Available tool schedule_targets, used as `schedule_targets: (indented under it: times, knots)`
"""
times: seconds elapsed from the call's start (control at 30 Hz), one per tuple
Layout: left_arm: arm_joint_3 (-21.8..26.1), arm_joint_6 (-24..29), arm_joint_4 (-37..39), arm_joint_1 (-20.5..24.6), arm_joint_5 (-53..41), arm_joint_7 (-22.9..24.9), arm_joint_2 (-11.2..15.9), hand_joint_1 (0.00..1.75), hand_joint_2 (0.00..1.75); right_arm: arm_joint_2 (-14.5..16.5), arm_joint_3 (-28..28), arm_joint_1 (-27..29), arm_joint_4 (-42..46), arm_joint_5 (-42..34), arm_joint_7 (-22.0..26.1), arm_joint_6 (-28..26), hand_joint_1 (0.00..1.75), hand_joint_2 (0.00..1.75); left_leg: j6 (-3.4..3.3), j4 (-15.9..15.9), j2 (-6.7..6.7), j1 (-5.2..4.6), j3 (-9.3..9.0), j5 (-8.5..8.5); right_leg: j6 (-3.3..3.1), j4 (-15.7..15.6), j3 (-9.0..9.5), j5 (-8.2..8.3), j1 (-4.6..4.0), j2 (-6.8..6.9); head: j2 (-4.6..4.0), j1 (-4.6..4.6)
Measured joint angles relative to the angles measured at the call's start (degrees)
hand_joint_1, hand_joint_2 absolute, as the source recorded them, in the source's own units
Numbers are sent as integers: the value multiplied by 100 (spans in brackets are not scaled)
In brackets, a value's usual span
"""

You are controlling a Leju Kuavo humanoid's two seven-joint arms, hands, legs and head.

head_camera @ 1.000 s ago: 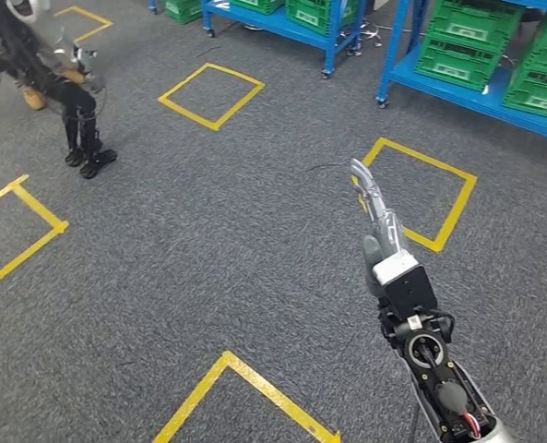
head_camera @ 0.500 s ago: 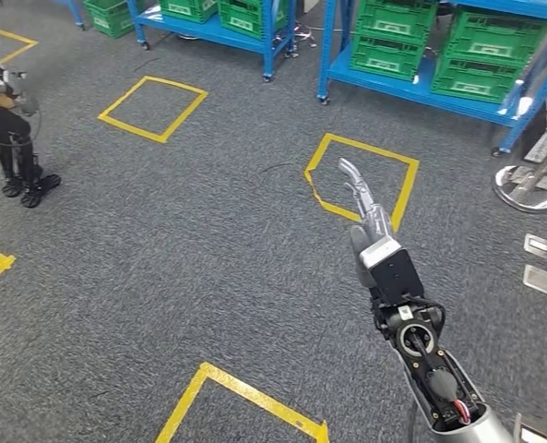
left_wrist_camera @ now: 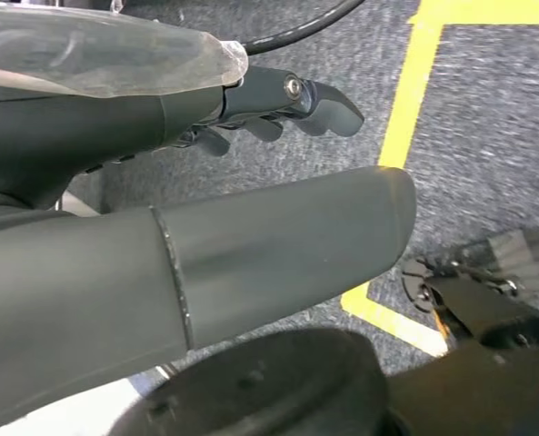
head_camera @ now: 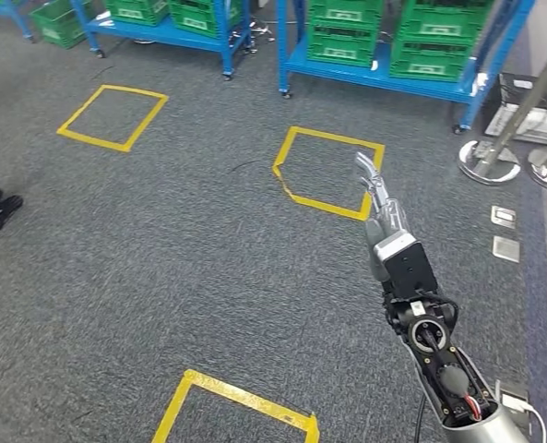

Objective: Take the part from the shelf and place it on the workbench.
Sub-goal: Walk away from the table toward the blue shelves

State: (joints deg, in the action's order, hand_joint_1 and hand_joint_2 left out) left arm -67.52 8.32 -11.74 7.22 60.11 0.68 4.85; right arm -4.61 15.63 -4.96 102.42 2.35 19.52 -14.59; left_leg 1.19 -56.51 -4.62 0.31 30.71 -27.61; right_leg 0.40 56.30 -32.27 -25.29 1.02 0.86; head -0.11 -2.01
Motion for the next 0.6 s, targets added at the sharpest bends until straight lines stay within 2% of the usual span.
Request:
schedule_targets:
  times: [0.03,0.07,0.1,0.13,0.17,0.2,0.23,0.3,0.33,0.37,0.43,0.47,0.5,0.53,0.57,0.6]
  knots:
    - [0,-3,0,4,0,0,-1,0,0,-1,2,-4,0,-16,2,-3,0,0,23,-265,130,12,115,-161,-25,-8,0,14,10,-47,0,32]
    - [0,-5,0,3,0,0,-2,0,0,-1,4,-6,-1,-28,3,-5,0,0,39,-647,271,21,289,-358,-43,-8,-9,22,10,-93,0,66]
    - [0,-7,0,-4,1,0,-2,0,0,-2,7,-7,-4,-33,-2,-7,0,0,47,-1069,357,22,496,-535,-59,-8,-18,30,5,-148,0,93]
    - [0,-8,0,-12,2,0,-2,0,0,-3,11,-7,-12,-34,-10,-9,0,0,47,-1401,396,21,668,-634,-69,-7,-25,35,-2,-213,0,110]
    - [0,-8,0,-22,4,1,-2,0,0,-5,16,-7,-22,-36,-19,-12,0,0,35,-1554,415,18,760,-633,-76,-7,-29,39,-10,-283,0,119]
    - [0,-9,0,-29,7,2,-2,0,0,-10,20,-7,-33,-38,-28,-14,0,0,10,-1472,429,13,743,-520,-78,-7,-29,44,-18,-356,0,126]
    - [0,-9,0,-31,9,3,1,0,0,-14,23,-8,-41,-39,-33,-16,0,0,-30,-1168,458,4,616,-324,-77,-7,-28,49,-23,-427,0,131]
    - [0,-11,1,-26,11,5,22,0,0,-22,24,-17,-46,-40,-40,-21,0,0,-134,-334,655,-17,239,53,-57,-3,-37,62,-36,-554,0,136]
    - [0,-16,2,-23,11,5,35,0,0,-27,24,-22,-48,-40,-44,-32,0,0,-168,-39,737,-30,105,156,-37,-1,-47,71,-36,-608,0,136]
    - [0,-20,2,-18,10,5,45,0,0,-32,24,-28,-49,-40,-47,-45,0,0,-189,117,792,-44,38,191,-12,-1,-60,78,-30,-655,0,135]
    - [0,-28,2,-2,6,6,43,0,0,-44,25,-32,-50,-23,-50,-99,0,0,-201,189,728,-50,19,207,54,-21,-78,100,-18,-733,0,135]
    - [0,-29,2,7,2,7,33,0,0,-47,25,-29,-50,2,-49,-131,0,0,-214,236,683,-41,2,233,84,-6,-89,86,-24,-694,0,135]
    - [0,-31,2,10,-3,8,26,0,0,-55,26,-33,-50,33,-48,-163,0,0,-209,283,649,-41,-13,247,106,37,-107,23,-39,-597,0,115]
    - [0,-33,2,9,-10,9,16,0,0,-63,26,-46,-49,59,-46,-192,0,0,-186,317,625,-41,-23,259,84,8,-92,-39,-53,-491,0,83]
    - [0,-37,2,4,-18,11,10,0,0,-70,27,-52,-48,74,-50,-214,0,0,-161,319,610,-60,-30,251,35,-6,-81,-13,-58,-379,0,59]
    - [-1,-39,2,-2,-30,13,8,0,0,-77,28,-57,-48,78,-58,-229,0,0,-137,306,609,-80,-29,232,-3,-52,-57,-22,-58,-332,0,39]
